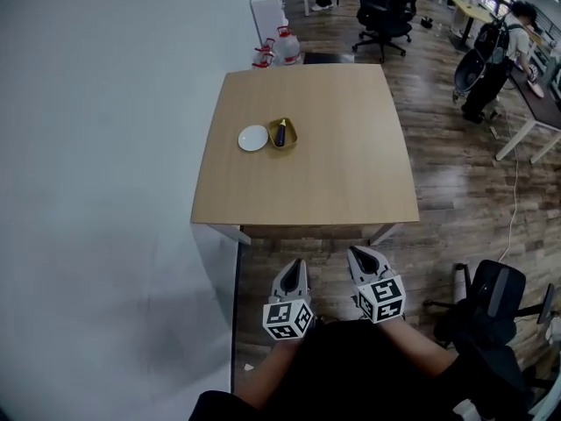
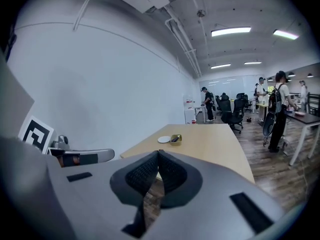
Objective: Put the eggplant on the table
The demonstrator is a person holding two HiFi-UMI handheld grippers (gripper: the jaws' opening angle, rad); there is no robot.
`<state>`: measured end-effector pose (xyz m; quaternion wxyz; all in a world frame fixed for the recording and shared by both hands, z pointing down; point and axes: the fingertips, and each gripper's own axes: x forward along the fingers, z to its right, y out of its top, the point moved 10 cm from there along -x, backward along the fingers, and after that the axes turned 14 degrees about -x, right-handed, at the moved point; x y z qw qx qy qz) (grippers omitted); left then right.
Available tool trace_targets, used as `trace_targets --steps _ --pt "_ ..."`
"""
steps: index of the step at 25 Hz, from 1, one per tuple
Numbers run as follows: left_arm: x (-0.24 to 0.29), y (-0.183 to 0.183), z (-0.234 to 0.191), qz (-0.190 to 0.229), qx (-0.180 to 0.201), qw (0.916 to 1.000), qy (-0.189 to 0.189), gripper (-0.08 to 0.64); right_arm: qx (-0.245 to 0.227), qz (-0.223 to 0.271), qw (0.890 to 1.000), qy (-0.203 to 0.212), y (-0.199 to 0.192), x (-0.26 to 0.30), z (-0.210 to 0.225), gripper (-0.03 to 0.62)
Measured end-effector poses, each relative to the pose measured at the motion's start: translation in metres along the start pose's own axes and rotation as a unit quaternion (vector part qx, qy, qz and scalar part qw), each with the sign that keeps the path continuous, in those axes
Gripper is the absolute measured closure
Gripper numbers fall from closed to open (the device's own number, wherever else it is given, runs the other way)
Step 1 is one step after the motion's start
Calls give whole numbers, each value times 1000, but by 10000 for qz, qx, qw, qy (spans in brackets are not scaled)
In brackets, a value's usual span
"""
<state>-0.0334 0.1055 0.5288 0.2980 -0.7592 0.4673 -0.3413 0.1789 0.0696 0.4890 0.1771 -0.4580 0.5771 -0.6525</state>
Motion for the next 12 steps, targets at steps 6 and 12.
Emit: trace_targets --steps 6,12 --pt "9 3 14 39 242 9995 -184 537 119 28 9994 -320 -3 -8 16 532" --pt "13 14 2 -5 290 9993 -228 537 164 29 9989 -435 3 2 10 532"
